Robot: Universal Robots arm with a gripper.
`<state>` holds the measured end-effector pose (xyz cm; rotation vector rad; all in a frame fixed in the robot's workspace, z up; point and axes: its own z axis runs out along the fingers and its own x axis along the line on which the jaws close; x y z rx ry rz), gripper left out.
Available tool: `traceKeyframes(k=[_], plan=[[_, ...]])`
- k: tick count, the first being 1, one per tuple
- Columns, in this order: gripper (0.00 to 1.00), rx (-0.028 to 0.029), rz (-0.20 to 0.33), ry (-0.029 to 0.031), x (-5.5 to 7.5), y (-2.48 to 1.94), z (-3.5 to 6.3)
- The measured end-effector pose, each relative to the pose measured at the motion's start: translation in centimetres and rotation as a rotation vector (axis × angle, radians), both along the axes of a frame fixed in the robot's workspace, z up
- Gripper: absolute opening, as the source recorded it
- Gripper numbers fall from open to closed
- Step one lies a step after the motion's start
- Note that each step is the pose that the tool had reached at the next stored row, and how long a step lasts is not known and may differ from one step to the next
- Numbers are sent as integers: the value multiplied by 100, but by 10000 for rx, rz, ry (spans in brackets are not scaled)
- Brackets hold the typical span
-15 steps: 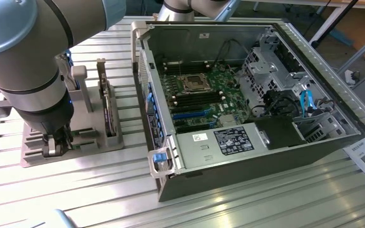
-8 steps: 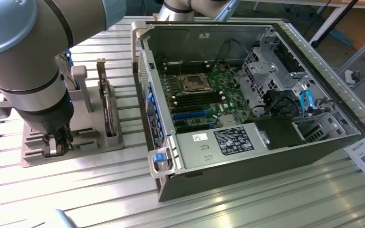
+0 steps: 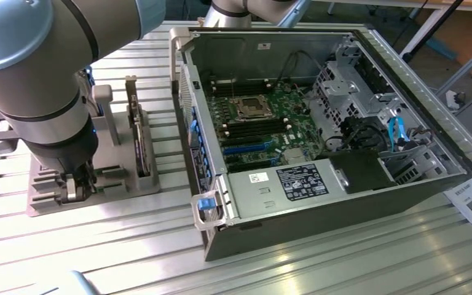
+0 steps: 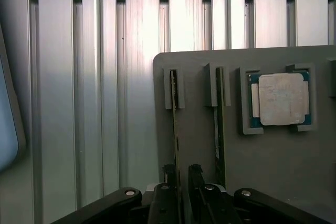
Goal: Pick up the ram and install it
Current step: 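Pick up the ram and move it above insertion slot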
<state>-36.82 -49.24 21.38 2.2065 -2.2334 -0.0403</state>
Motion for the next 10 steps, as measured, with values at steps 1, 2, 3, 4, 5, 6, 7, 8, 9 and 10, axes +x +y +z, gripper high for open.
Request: traceKeyframes(k=[1, 2, 3, 4, 5, 6, 7, 8, 9, 10], plan=[[24, 0, -1, -1, 4, 0, 0], [24, 0, 0, 1, 7, 0, 0], [24, -1, 1, 1, 11, 0, 1], [24, -1, 1, 1, 11, 0, 1], [24, -1, 1, 2, 11, 0, 1], [24, -1, 1, 1, 11, 0, 0], [24, -2, 2, 2, 11, 0, -3], [24, -2, 2, 2, 11, 0, -5], [24, -1, 2, 1, 11, 0, -8], [24, -1, 1, 1, 11, 0, -10]])
